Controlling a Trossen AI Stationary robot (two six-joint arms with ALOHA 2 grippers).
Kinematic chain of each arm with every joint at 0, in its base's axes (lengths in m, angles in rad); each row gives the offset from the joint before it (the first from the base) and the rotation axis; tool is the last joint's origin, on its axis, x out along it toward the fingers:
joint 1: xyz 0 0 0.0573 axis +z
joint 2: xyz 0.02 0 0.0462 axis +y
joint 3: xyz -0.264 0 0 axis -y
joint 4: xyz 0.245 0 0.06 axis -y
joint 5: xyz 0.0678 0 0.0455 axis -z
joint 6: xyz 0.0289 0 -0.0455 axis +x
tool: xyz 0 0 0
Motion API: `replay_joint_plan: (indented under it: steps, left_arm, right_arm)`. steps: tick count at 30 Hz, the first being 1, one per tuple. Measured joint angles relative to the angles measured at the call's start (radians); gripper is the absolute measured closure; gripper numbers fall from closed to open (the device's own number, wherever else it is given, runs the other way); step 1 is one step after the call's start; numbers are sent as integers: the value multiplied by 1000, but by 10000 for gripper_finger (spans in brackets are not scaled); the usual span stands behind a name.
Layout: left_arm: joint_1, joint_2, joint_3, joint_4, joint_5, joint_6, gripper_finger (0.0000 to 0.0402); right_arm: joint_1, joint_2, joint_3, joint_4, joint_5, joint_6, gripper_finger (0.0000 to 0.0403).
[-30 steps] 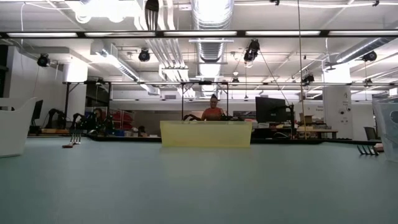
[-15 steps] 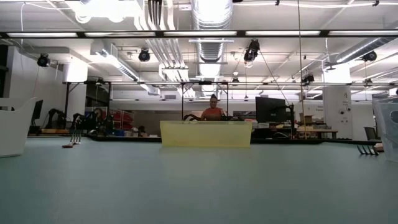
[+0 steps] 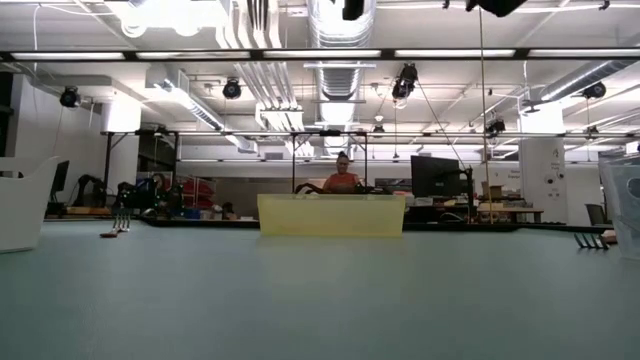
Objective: Sort silverware by color (type)
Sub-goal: Put the white fork into the white bin
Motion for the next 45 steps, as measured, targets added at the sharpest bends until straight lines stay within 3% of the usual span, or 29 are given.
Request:
replay_joint_plan:
  steps: [4, 8, 16, 25, 37, 45]
  left_arm:
    - [1, 0, 0, 0, -1, 4, 401]
    - [0, 0, 0, -7, -2, 4, 401]
    - [1, 0, 0, -24, -10, 4, 401]
    - [1, -6, 0, -38, -36, -20, 389]
    - [-3, -155, 0, -143, -11, -24, 252]
    - [-56, -255, 0, -139, 85, -19, 247]
  right_arm:
    - [-5, 36, 53, 0, -45, -21, 216]
    - [-6, 64, 95, -2, -27, -48, 238]
    - [-5, 66, 107, -11, -19, -51, 375]
    - [-6, 63, 107, -32, 0, -41, 377]
    - [-13, 61, 106, -66, 55, -44, 377]
    - [-39, 79, 107, -64, 44, -28, 377]
